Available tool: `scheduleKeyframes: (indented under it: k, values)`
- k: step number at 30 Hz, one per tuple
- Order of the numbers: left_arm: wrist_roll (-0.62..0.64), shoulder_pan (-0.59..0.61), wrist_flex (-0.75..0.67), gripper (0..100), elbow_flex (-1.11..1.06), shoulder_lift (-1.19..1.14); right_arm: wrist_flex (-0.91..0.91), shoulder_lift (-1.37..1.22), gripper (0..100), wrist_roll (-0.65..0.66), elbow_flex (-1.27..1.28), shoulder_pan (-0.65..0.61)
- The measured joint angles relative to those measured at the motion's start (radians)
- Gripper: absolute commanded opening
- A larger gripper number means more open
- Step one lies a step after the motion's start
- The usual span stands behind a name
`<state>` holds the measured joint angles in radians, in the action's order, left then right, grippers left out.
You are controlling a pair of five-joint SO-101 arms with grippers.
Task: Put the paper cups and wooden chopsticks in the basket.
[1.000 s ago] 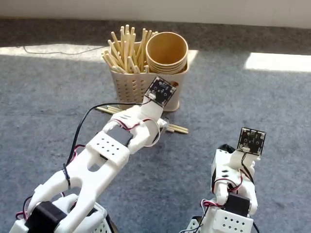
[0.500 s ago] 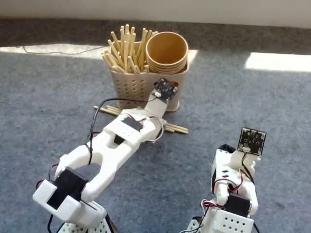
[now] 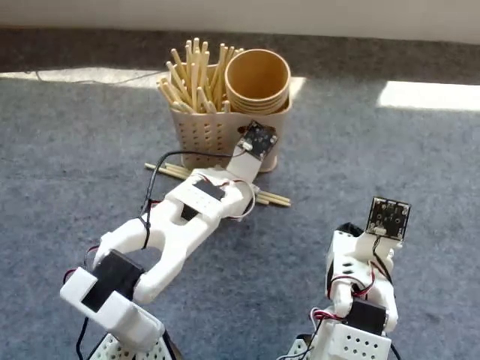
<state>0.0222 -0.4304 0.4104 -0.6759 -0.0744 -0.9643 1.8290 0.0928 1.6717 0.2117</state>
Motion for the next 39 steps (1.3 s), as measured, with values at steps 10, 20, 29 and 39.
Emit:
scheduleKeyframes:
  k: [10,20,29,39]
  values:
    - [0.000,0.000,0.038,2,0.017,-0.020,0.000,0.000,0.5,0.000,0.000,0.000]
    - [0.000,-0.002,0.422,1,0.043,0.091,0.000,0.000,0.5,0.000,0.000,0.000]
    - [0.000,-0.011,0.440,1,0.035,0.302,0.000,0.000,0.5,0.000,0.000,0.000]
    - [0.000,-0.118,-0.153,1,-0.249,0.308,0.000,0.000,0.5,0.000,0.000,0.000]
